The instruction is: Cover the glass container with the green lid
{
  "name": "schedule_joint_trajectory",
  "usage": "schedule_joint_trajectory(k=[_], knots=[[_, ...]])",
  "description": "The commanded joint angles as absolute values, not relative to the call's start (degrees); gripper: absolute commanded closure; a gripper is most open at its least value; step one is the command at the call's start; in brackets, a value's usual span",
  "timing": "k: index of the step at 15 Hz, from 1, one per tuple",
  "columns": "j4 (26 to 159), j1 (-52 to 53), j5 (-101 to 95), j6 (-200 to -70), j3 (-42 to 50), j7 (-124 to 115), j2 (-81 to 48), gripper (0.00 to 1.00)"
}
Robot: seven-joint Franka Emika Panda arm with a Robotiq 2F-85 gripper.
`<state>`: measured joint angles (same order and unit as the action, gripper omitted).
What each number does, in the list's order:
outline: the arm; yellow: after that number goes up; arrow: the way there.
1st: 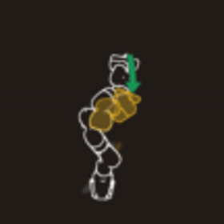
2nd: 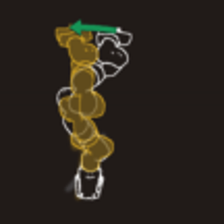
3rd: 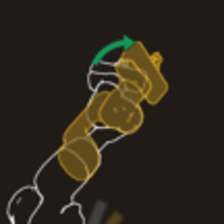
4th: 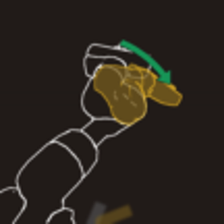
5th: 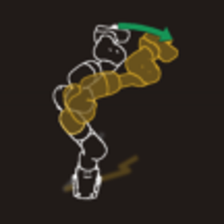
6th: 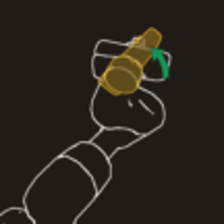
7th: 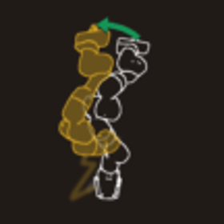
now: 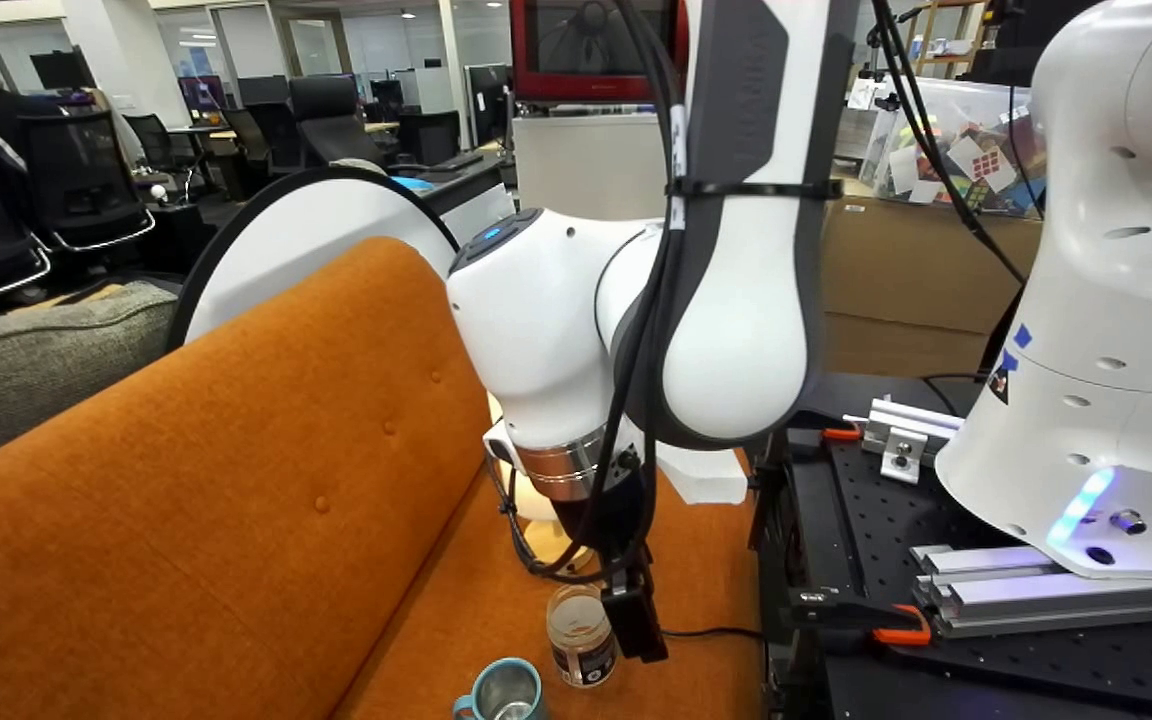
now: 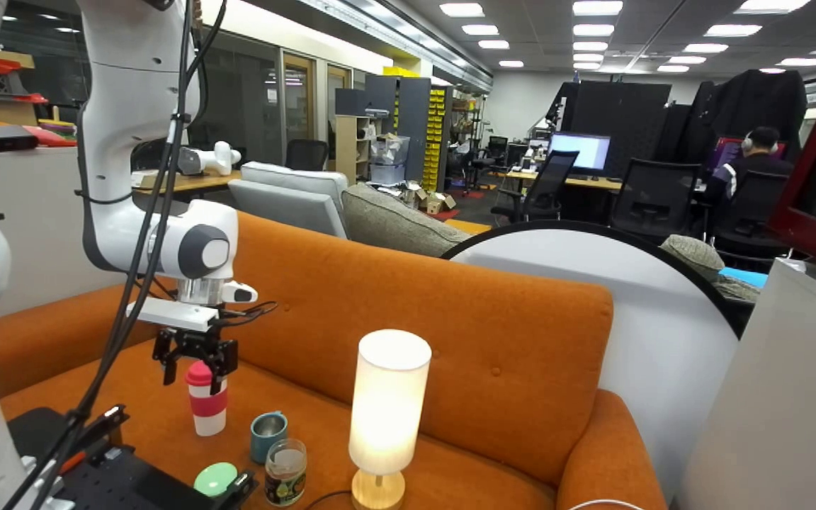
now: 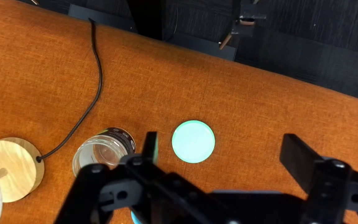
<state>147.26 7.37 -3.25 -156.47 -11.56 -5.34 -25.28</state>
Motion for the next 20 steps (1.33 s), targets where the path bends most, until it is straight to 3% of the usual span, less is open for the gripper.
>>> schedule_joint_trajectory(k=[1, 11, 20], knots=[[146.4, 6.9, -0.9, -158.3, -12.3, -2.1, -26.9, 0.00], [133.7, 3.0, -0.2, -167.0, -16.3, 7.6, -50.9, 0.00], [132.6, 4.0, -0.7, -169.9, -15.4, 6.4, -53.0, 0.00]])
